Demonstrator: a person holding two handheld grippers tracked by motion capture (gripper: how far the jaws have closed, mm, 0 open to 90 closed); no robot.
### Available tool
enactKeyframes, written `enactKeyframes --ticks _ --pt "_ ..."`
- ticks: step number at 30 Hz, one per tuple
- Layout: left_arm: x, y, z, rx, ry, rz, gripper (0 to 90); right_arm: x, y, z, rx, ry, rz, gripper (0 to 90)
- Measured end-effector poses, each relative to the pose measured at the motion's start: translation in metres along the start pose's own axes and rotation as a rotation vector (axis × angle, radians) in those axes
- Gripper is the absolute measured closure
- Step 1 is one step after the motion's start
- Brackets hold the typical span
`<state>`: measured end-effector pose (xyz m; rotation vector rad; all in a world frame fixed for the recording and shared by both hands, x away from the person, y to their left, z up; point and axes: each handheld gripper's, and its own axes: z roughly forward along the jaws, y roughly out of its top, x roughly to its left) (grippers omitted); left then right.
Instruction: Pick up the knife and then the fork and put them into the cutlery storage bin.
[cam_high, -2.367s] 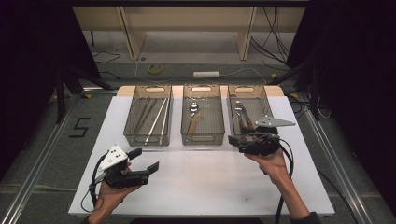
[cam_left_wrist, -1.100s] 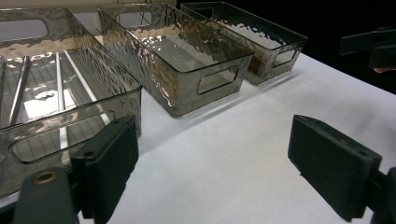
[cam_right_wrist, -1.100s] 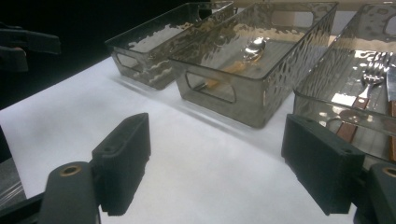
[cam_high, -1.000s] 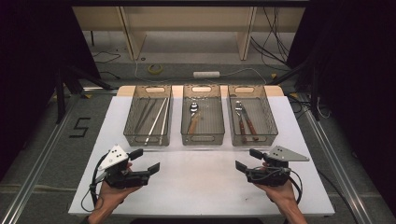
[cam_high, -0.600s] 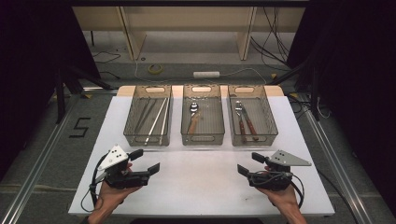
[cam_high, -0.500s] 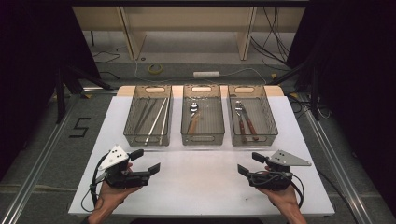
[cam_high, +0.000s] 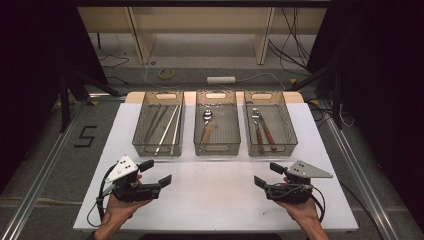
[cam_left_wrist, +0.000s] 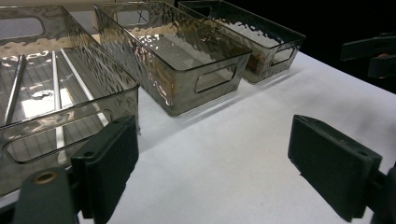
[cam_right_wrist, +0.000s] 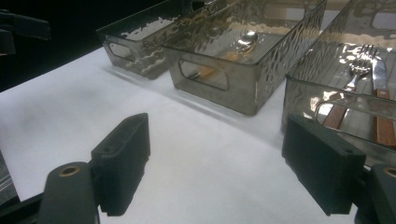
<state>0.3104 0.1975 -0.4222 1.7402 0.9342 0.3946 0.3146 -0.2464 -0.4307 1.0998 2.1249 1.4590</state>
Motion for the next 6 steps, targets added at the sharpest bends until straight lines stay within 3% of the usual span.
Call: enactKeyframes --ticks 6 --pt "-0.0002 0.0000 0.0003 0.002 0.000 0.000 15.7 -0.0001 0.0005 -0.0007 -0.001 -0.003 -0.007 24.7"
